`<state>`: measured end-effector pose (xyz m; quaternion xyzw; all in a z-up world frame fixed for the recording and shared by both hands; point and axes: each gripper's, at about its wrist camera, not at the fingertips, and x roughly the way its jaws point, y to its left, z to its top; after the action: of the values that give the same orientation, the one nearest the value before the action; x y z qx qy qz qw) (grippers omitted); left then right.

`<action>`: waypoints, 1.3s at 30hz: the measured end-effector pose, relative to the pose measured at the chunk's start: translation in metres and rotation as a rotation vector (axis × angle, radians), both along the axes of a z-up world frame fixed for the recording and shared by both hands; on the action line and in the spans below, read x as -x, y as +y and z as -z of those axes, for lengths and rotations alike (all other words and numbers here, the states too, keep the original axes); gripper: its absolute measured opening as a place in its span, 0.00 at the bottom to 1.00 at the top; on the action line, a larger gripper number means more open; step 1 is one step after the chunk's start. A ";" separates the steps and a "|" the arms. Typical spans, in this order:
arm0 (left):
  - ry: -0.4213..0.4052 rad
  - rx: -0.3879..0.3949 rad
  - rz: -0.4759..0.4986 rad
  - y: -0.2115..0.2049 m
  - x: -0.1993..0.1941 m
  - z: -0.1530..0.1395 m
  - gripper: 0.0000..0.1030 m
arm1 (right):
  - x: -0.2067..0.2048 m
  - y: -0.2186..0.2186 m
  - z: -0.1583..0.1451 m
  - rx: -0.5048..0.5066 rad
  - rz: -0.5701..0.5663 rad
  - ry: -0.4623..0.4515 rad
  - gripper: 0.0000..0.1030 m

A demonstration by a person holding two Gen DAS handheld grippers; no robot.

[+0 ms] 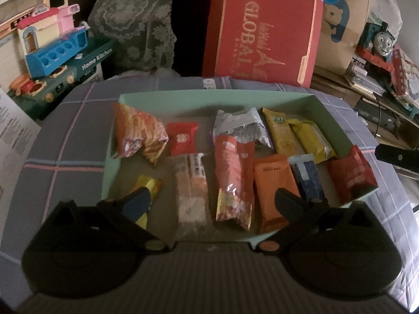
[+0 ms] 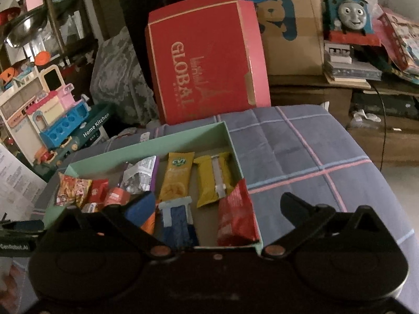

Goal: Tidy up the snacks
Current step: 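Grasp the pink-white patterned packet with the right gripper while the left moves to the pile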

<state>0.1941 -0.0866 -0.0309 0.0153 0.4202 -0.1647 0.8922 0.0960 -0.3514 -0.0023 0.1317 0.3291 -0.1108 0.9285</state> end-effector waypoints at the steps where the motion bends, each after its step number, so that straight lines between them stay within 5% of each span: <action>1: 0.000 0.000 -0.002 0.002 0.003 -0.001 1.00 | 0.003 0.001 0.000 -0.002 0.002 0.002 1.00; 18: 0.057 -0.042 -0.071 0.052 0.069 0.019 1.00 | 0.082 0.020 0.024 -0.116 0.049 0.095 1.00; 32: 0.153 -0.066 -0.140 0.084 0.090 0.055 1.00 | 0.092 0.048 0.049 -0.139 -0.001 0.171 1.00; 35: 0.163 -0.064 -0.137 0.081 0.088 0.059 1.00 | 0.083 0.054 0.046 -0.121 -0.040 0.145 0.87; 39: 0.174 -0.075 -0.127 0.076 0.084 0.064 1.00 | 0.059 0.063 0.044 -0.087 -0.099 0.137 0.54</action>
<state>0.1103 -0.0105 -0.0950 0.0076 0.5020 -0.0929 0.8598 0.0366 -0.2880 -0.0461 0.1478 0.4023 -0.0589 0.9016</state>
